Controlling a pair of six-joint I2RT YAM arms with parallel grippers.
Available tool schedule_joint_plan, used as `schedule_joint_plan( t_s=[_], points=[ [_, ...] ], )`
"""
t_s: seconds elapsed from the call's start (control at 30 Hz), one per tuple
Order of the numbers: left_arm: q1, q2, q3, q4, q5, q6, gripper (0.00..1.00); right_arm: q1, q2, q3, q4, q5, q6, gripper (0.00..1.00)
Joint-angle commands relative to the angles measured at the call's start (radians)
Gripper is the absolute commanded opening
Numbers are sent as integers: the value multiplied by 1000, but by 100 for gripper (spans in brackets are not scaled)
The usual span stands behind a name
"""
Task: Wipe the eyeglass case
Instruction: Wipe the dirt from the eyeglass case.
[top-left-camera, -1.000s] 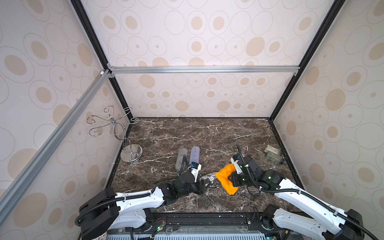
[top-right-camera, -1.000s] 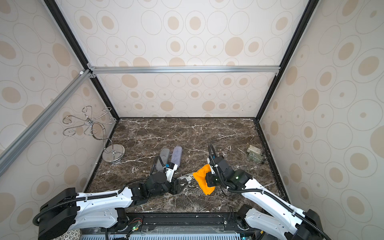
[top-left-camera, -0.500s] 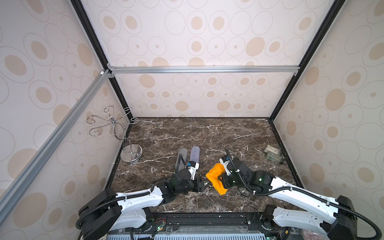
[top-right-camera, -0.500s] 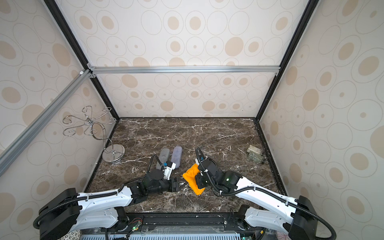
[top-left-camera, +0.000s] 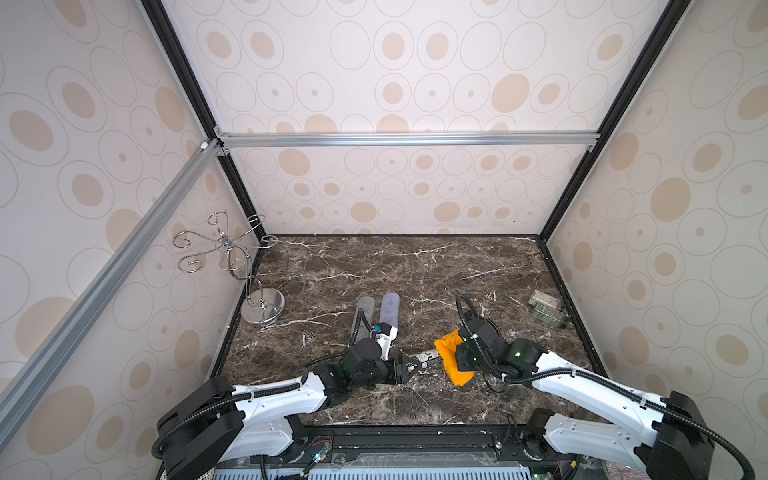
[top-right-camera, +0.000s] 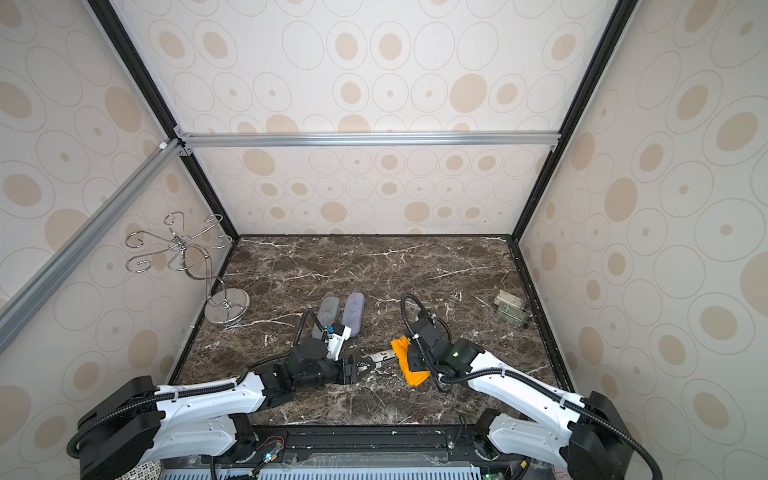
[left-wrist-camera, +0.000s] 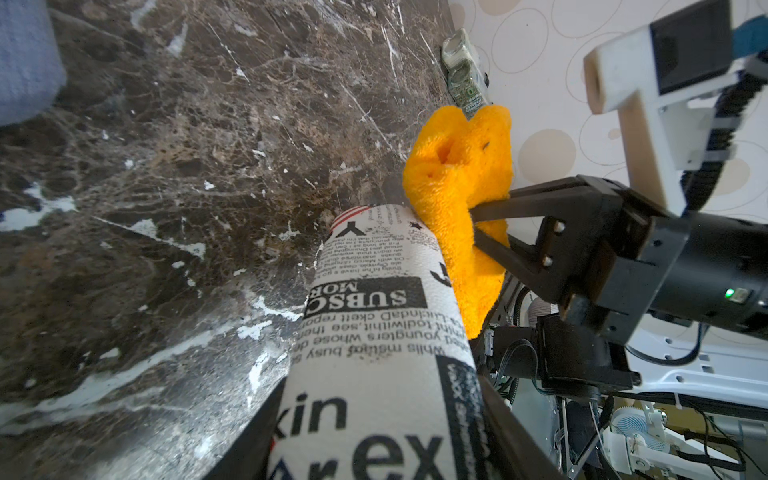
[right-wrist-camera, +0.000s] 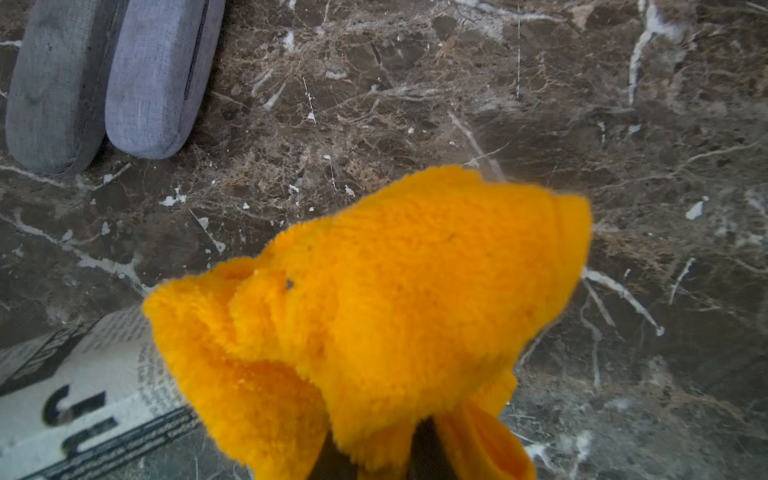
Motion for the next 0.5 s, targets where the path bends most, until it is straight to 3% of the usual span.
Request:
schedule_joint_plan(
  t_s=[0.0, 0.3, 0.47],
  points=[
    [9, -2, 46, 47, 8, 9, 48, 27, -55, 23, 41, -98, -50, 0],
    [8, 30, 55, 85, 27, -14, 50, 150, -19, 11, 257, -239, -12, 0],
    [9, -10, 45, 39, -9, -7, 51, 136, -9, -16, 155, -69, 59, 0]
  ],
)
